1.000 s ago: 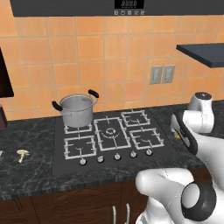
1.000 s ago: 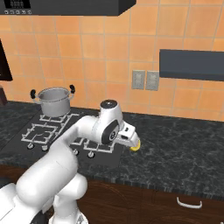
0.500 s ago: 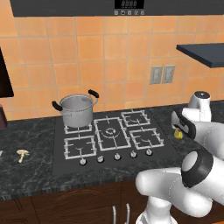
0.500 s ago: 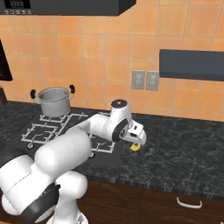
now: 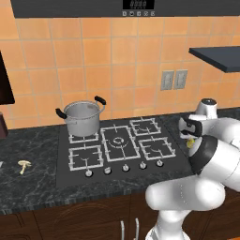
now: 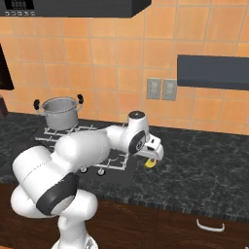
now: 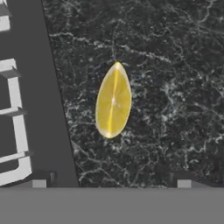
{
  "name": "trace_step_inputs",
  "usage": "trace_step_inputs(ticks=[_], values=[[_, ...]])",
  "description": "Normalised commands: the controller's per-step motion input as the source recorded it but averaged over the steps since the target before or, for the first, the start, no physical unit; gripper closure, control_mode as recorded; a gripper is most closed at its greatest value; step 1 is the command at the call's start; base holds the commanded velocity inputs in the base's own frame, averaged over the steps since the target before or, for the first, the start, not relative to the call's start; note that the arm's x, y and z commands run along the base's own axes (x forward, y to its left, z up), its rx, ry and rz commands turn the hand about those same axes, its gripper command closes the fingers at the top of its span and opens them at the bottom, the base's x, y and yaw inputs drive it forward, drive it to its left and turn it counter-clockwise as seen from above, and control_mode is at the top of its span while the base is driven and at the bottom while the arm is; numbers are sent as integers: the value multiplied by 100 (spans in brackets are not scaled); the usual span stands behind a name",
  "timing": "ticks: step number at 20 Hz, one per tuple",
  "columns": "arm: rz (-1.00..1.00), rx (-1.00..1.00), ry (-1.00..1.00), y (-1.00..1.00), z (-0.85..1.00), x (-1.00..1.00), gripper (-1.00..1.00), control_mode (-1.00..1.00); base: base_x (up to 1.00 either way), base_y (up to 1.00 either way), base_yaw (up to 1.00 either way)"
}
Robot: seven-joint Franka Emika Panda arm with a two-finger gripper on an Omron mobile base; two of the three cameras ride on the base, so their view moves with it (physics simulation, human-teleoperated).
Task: Put the mushroom and lemon wedge in the pot. Retrieve the spatula and lightly stir the vegetables in the pot.
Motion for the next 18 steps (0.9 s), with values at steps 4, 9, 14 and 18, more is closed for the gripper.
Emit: trace_step_inputs(ticks=[4, 9, 14, 18], values=[[0, 0, 5, -12, -19, 23, -100, -100, 0, 0, 0], [0, 0, 0, -19, -14, 14, -100, -100, 0, 0, 0], [0, 1, -1, 0, -10, 17, -100, -100, 0, 0, 0], [0, 0, 0, 0, -10, 24, -100, -100, 0, 0, 0]])
